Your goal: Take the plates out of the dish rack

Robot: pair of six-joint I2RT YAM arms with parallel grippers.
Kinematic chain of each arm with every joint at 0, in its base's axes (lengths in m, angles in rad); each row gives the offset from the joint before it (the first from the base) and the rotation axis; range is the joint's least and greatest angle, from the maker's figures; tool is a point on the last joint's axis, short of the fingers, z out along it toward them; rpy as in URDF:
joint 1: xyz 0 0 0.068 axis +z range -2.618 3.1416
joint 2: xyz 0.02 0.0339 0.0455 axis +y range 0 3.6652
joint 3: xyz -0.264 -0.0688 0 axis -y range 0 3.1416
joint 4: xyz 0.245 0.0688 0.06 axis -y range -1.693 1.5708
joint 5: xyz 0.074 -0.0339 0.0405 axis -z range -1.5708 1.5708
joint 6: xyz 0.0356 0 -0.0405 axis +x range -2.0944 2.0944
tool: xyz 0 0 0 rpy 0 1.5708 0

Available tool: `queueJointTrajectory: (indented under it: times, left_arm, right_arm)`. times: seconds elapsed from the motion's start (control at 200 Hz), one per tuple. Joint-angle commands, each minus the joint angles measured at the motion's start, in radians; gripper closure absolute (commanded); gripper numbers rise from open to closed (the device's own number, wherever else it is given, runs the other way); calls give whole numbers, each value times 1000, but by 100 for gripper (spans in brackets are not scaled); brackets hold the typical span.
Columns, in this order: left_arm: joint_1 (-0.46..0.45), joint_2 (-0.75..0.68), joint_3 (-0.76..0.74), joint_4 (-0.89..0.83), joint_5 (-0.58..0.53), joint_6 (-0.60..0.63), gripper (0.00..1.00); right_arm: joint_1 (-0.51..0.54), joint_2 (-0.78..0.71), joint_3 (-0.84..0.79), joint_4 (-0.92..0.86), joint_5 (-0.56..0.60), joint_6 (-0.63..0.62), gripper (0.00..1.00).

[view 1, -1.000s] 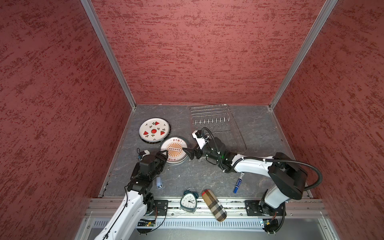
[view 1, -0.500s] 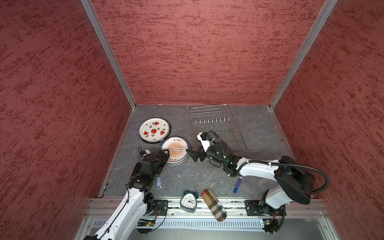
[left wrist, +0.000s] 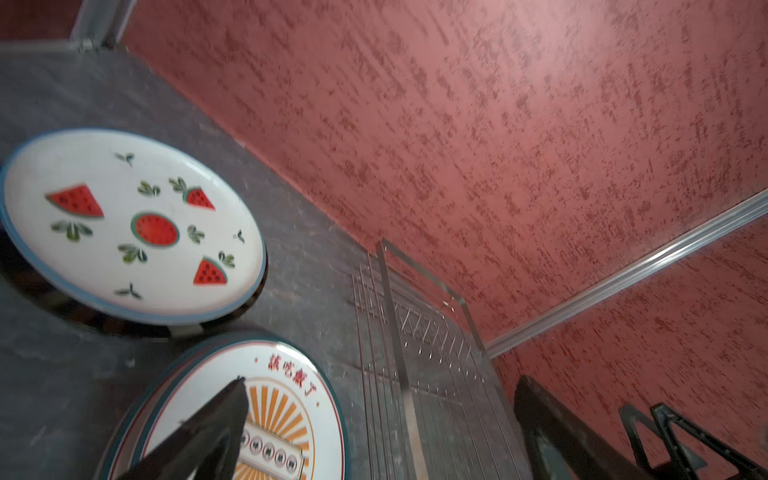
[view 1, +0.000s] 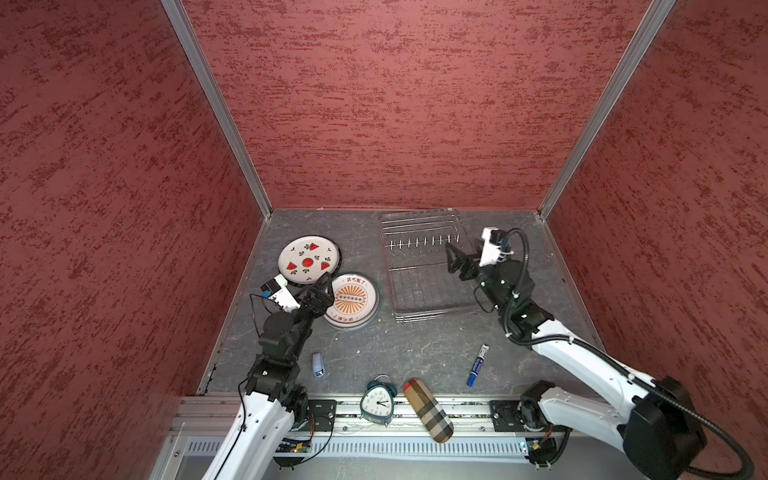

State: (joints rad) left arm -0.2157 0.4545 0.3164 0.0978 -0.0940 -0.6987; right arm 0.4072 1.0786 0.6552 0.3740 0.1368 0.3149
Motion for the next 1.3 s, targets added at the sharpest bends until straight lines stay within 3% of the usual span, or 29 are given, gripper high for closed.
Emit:
queueJointTrajectory:
  times: [0.0, 0.085, 0.185, 0.321, 0.441, 0.486, 0.586, 0.701, 0.741, 0.802, 0.912, 0.987, 1.062, 1.137, 1.167, 1.222, 1.293]
  left_arm:
    - [11, 94, 48, 32, -164, 143, 0]
    - [17, 198, 76, 64, -223, 275, 1]
    - [29, 294, 118, -17, -359, 339, 1]
    - [23, 350, 120, -39, -285, 429, 0]
    - [26, 342, 62, 25, -496, 456, 1]
    - [42, 344, 53, 22, -526, 458, 0]
    - [74, 393, 18, 74, -498, 484, 1]
    - [88, 482, -166, 546, -346, 628, 0]
    - [95, 531, -194, 657, -343, 636, 1]
    - [101, 595, -176, 679, -360, 627, 0]
    - [136, 704, -149, 773, -277, 630, 1]
    - [167, 803, -129, 876, -178, 639, 1]
    - [166, 856, -90, 867, -165, 679, 1]
    - [194, 981, -86, 988, -145, 666, 1]
    - [202, 1019, -87, 1051, -111, 684, 1]
    - [203, 990, -49, 921, -77, 681, 1]
    - [210, 1043, -29, 933, -57, 678, 1]
  right_arm:
    - [-160, -5, -22, -170, -51, 112, 2]
    - [-266, 29, 22, -287, -89, 108, 1]
    - [-351, 69, 64, -398, -22, 49, 1]
    - [-368, 84, -123, -146, 143, -85, 2]
    - [-371, 71, -245, 21, 180, -142, 3]
    - [-370, 67, -274, 73, 199, -152, 3]
    - [-370, 76, -334, 189, 224, -188, 2]
    - [-370, 103, -413, 377, 196, -227, 2]
    - [-370, 107, -418, 406, 181, -238, 2]
    - [-370, 120, -431, 459, 168, -243, 2]
    - [-372, 173, -466, 639, 195, -265, 2]
    - [-372, 241, -475, 764, 190, -288, 2]
    - [-372, 322, -452, 817, 150, -314, 2]
    - [-372, 427, -444, 902, 145, -319, 2]
    - [-378, 440, -441, 895, 143, -311, 2]
    - [-390, 461, -426, 877, 120, -300, 2]
    - [-394, 467, -398, 824, 97, -299, 2]
